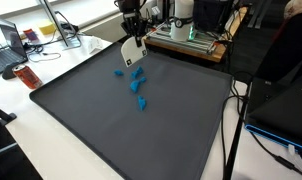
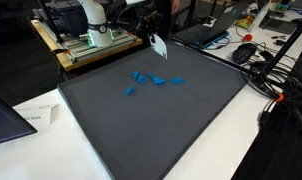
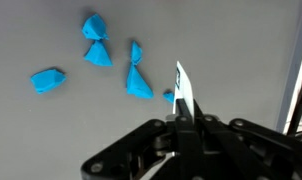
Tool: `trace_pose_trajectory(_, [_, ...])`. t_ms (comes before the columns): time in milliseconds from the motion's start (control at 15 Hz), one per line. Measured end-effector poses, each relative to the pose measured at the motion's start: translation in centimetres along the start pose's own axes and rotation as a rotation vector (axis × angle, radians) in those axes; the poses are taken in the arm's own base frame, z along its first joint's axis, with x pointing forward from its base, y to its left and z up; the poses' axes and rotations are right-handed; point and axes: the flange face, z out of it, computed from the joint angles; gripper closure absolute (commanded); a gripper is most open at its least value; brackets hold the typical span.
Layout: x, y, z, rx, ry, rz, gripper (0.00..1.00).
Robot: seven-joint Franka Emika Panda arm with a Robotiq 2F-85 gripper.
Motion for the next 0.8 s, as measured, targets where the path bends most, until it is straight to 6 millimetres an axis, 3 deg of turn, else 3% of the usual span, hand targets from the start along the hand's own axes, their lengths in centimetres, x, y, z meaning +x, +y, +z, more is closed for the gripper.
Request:
trace_pose_trajectory(333, [0.0, -0.1, 0.2, 0.0, -0.005, 0.0, 0.99])
trace_pose_trajectory(800, [-1.0, -1.1, 2.4, -0.122, 0.039, 0.076, 0.99])
